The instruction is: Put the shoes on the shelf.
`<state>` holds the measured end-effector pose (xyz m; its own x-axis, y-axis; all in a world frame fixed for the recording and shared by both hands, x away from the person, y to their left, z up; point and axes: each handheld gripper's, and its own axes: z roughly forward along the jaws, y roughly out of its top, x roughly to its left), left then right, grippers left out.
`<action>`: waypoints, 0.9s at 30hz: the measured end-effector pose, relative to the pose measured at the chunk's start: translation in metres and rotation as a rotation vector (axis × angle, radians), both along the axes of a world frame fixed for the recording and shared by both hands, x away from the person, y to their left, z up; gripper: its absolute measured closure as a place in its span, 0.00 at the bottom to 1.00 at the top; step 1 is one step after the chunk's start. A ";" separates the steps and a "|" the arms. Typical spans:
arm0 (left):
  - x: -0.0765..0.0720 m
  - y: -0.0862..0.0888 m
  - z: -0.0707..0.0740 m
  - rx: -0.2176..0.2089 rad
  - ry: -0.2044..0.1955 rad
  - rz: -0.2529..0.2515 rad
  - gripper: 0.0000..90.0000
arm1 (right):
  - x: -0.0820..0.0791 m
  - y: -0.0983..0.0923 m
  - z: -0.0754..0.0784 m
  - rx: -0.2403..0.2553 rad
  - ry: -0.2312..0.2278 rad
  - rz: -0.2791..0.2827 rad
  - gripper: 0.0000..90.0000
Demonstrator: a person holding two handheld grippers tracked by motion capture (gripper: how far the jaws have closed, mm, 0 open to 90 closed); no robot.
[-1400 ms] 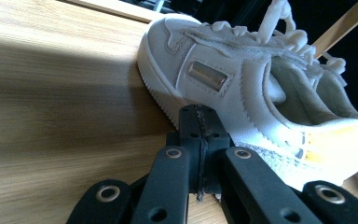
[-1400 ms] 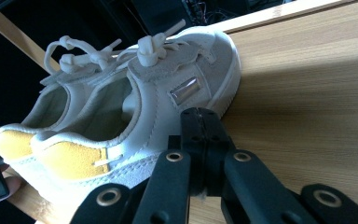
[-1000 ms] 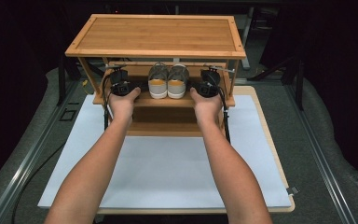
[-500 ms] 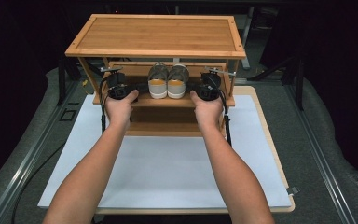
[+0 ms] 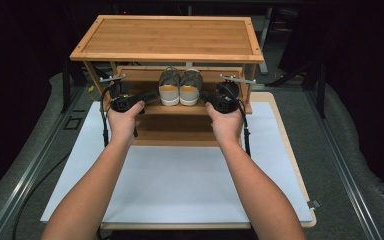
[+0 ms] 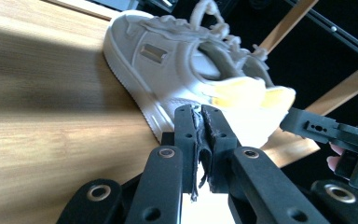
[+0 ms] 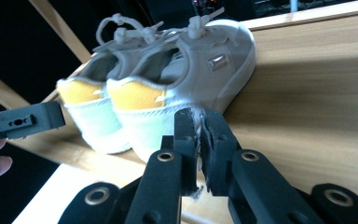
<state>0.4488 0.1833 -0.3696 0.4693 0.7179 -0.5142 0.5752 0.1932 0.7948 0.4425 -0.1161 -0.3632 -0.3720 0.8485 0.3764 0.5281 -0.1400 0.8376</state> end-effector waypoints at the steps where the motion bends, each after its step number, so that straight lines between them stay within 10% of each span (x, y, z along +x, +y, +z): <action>1: -0.002 0.000 0.001 0.004 -0.004 -0.009 0.95 | -0.002 -0.001 0.000 0.002 -0.004 0.006 0.94; 12: -0.036 0.010 -0.002 0.009 -0.045 -0.100 0.94 | -0.039 -0.015 -0.001 0.016 -0.017 0.096 0.94; 27: -0.090 0.050 -0.046 0.071 -0.049 -0.149 0.94 | -0.099 -0.043 -0.041 -0.052 0.006 0.160 0.95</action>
